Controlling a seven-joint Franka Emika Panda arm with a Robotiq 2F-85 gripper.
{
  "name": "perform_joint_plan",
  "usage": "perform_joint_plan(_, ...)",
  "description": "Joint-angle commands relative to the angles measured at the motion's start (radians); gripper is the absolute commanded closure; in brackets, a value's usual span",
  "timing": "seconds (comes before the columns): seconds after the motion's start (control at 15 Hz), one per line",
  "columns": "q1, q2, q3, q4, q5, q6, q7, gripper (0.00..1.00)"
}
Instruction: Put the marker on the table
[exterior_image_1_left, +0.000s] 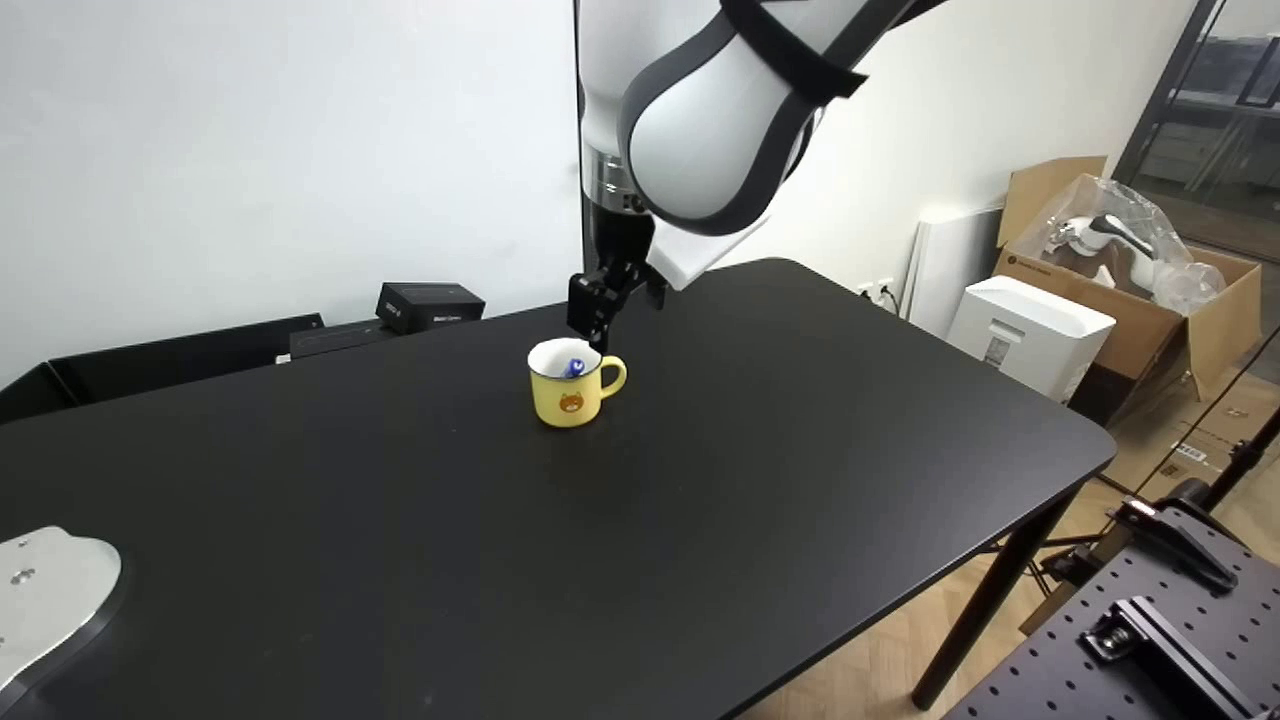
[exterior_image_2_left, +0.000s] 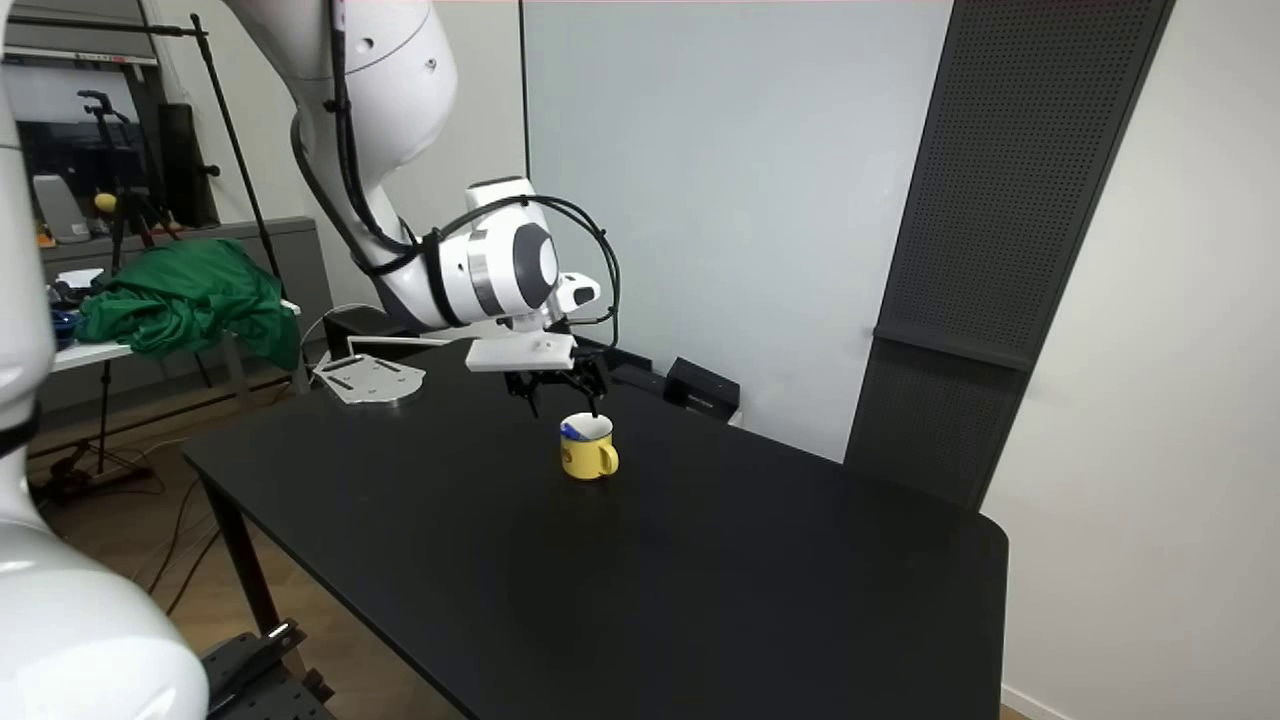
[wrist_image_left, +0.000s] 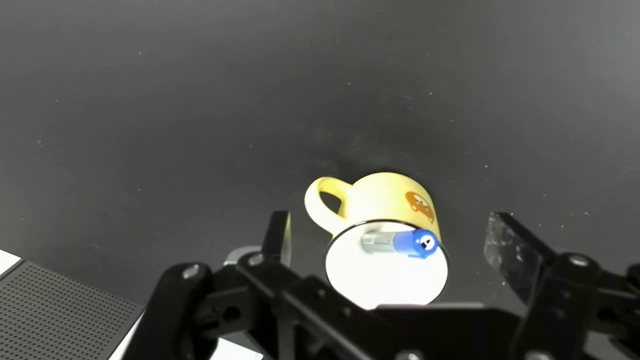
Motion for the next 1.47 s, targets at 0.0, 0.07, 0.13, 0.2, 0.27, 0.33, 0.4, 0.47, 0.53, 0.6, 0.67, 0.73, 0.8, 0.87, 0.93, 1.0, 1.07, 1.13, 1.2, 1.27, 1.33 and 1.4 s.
perform_joint_plan(0.0, 0.049, 0.071, -0.035, 0.052, -0.068, 0.024, 0.045, 0.00)
perform_joint_plan(0.07, 0.064, 0.092, -0.048, 0.065, -0.097, 0.046, 0.051, 0.00)
perform_joint_plan(0.13, 0.076, 0.109, -0.059, 0.075, -0.116, 0.068, 0.052, 0.00)
perform_joint_plan(0.2, 0.095, 0.130, -0.079, 0.089, -0.154, 0.101, 0.064, 0.00)
perform_joint_plan(0.27, 0.106, 0.151, -0.090, 0.103, -0.164, 0.120, 0.058, 0.00)
perform_joint_plan(0.33, 0.103, 0.172, -0.088, 0.118, -0.191, 0.135, 0.070, 0.00)
perform_joint_plan(0.4, 0.112, 0.191, -0.097, 0.131, -0.198, 0.147, 0.069, 0.00)
perform_joint_plan(0.47, 0.117, 0.208, -0.102, 0.143, -0.206, 0.157, 0.070, 0.00)
perform_joint_plan(0.53, 0.119, 0.225, -0.104, 0.154, -0.205, 0.166, 0.066, 0.00)
perform_joint_plan(0.6, 0.120, 0.239, -0.105, 0.162, -0.201, 0.174, 0.059, 0.00)
perform_joint_plan(0.67, 0.122, 0.251, -0.107, 0.171, -0.198, 0.180, 0.059, 0.25)
perform_joint_plan(0.73, 0.121, 0.261, -0.104, 0.177, -0.192, 0.186, 0.052, 0.26)
perform_joint_plan(0.8, 0.121, 0.270, -0.105, 0.184, -0.191, 0.192, 0.052, 0.33)
perform_joint_plan(0.87, 0.124, 0.276, -0.109, 0.189, -0.194, 0.196, 0.055, 0.40)
perform_joint_plan(0.93, 0.124, 0.281, -0.110, 0.194, -0.193, 0.202, 0.056, 0.49)
perform_joint_plan(1.0, 0.124, 0.286, -0.111, 0.198, -0.192, 0.205, 0.055, 0.55)
perform_joint_plan(1.07, 0.124, 0.287, -0.112, 0.200, -0.192, 0.209, 0.054, 0.61)
perform_joint_plan(1.13, 0.125, 0.287, -0.112, 0.201, -0.191, 0.211, 0.055, 0.69)
perform_joint_plan(1.2, 0.124, 0.284, -0.111, 0.199, -0.189, 0.215, 0.054, 0.75)
perform_joint_plan(1.27, 0.124, 0.280, -0.109, 0.196, -0.187, 0.218, 0.053, 0.81)
perform_joint_plan(1.33, 0.124, 0.271, -0.108, 0.190, -0.184, 0.219, 0.055, 0.89)
perform_joint_plan(1.4, 0.118, 0.262, -0.101, 0.183, -0.172, 0.214, 0.052, 0.95)
